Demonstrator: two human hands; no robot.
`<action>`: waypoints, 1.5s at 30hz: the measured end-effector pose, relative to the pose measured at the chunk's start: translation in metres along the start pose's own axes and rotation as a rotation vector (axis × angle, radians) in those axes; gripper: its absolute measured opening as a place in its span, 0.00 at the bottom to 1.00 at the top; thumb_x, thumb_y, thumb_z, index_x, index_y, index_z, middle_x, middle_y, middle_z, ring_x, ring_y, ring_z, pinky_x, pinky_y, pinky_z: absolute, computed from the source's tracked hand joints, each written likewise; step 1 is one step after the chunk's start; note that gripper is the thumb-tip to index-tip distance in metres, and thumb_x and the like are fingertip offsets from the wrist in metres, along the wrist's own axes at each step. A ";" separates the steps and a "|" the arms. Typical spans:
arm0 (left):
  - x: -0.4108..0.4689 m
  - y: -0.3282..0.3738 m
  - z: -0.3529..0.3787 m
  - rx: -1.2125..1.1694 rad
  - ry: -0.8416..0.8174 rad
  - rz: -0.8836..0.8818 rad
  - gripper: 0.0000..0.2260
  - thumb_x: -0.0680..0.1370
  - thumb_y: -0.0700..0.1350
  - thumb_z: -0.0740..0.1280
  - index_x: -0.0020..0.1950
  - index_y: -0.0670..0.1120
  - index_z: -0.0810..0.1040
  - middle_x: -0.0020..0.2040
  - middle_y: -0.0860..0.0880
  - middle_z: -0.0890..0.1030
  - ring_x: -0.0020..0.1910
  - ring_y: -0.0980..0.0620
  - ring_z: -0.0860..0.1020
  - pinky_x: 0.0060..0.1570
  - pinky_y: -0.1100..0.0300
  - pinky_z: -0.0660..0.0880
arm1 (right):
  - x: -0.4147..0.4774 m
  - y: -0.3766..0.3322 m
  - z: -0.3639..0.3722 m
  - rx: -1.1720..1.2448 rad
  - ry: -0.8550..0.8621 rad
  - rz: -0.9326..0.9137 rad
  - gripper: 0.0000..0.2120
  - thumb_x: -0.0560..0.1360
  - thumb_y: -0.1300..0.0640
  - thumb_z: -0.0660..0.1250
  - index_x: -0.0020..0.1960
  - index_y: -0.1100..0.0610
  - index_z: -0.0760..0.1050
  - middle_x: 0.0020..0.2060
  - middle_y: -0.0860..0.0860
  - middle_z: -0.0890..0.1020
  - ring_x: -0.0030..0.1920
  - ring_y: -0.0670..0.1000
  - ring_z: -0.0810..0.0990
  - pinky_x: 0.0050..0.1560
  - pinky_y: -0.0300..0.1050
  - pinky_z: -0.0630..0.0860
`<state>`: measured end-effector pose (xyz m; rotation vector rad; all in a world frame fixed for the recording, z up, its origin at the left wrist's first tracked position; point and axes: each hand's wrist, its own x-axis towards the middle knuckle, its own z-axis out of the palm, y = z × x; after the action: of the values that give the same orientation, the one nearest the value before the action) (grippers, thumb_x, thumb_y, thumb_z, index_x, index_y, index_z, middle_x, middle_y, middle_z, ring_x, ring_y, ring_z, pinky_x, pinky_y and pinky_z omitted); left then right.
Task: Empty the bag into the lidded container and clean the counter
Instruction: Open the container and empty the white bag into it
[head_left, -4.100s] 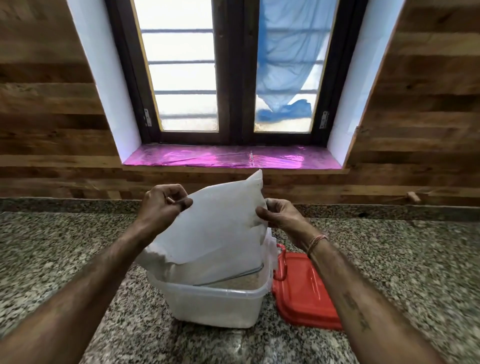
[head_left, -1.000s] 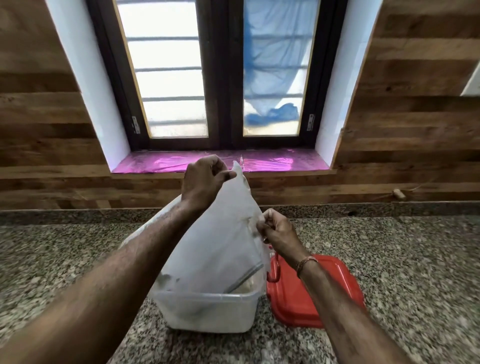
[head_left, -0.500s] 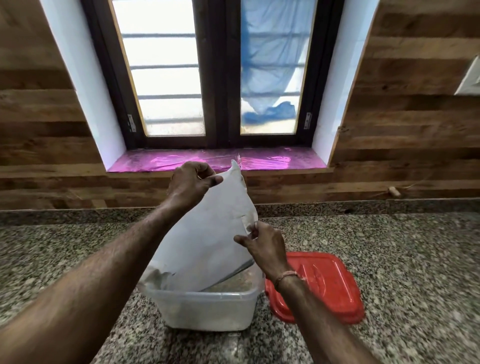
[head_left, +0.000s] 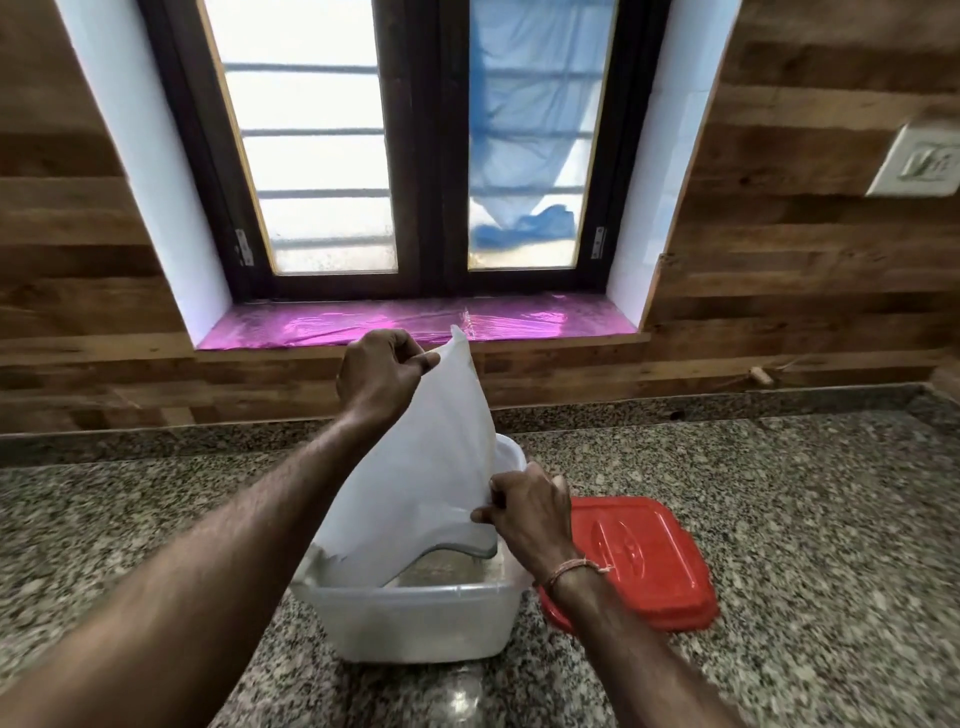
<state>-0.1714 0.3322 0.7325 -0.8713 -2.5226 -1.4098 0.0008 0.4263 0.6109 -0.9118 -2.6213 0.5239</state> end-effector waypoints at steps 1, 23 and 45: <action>-0.002 -0.001 0.000 -0.022 -0.056 0.040 0.08 0.74 0.50 0.77 0.39 0.48 0.84 0.36 0.53 0.83 0.37 0.54 0.81 0.38 0.57 0.77 | 0.000 0.002 -0.002 0.019 -0.038 0.001 0.16 0.70 0.43 0.77 0.34 0.49 0.75 0.43 0.51 0.84 0.53 0.53 0.78 0.56 0.49 0.66; -0.035 -0.030 -0.033 -0.024 -0.383 0.185 0.06 0.70 0.46 0.80 0.39 0.48 0.84 0.35 0.53 0.83 0.32 0.55 0.79 0.30 0.61 0.75 | 0.067 -0.024 -0.097 -0.101 0.204 -0.352 0.07 0.71 0.49 0.79 0.39 0.51 0.84 0.44 0.48 0.88 0.59 0.52 0.83 0.58 0.53 0.77; -0.026 -0.060 -0.073 0.169 -0.156 0.254 0.09 0.74 0.44 0.75 0.53 0.55 0.85 0.52 0.55 0.86 0.53 0.50 0.83 0.50 0.54 0.79 | 0.057 -0.078 -0.072 0.036 0.229 -0.367 0.07 0.73 0.52 0.78 0.40 0.52 0.83 0.37 0.46 0.88 0.41 0.47 0.86 0.38 0.41 0.75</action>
<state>-0.1943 0.2378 0.7191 -1.2582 -2.4822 -1.0748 -0.0533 0.4224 0.7184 -0.4315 -2.4771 0.3458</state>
